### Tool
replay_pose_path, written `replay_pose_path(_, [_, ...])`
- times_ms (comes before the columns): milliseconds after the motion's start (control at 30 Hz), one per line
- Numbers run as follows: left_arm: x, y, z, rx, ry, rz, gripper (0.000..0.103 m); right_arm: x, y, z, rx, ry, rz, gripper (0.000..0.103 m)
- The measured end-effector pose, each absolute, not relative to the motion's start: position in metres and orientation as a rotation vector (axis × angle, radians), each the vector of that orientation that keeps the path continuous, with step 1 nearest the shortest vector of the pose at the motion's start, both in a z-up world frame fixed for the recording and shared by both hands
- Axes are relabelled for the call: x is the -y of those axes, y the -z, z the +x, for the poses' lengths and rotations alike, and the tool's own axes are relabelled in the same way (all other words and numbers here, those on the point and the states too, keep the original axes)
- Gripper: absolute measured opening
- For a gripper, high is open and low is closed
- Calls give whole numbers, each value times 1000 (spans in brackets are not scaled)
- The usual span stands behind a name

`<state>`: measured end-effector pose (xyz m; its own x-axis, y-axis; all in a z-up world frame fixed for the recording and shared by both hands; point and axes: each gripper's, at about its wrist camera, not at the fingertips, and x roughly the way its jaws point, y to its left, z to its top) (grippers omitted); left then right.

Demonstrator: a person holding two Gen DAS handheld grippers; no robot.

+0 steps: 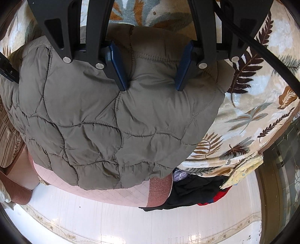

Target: Fold large clothes

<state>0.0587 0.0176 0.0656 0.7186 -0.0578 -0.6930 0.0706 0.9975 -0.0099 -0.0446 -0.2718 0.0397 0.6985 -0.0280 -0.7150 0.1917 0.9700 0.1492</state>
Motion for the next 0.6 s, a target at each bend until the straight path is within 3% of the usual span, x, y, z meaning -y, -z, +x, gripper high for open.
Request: replay_pose_path(600, [-19, -65, 59, -765, 71, 16, 53, 310, -72, -67, -688, 182, 307, 55])
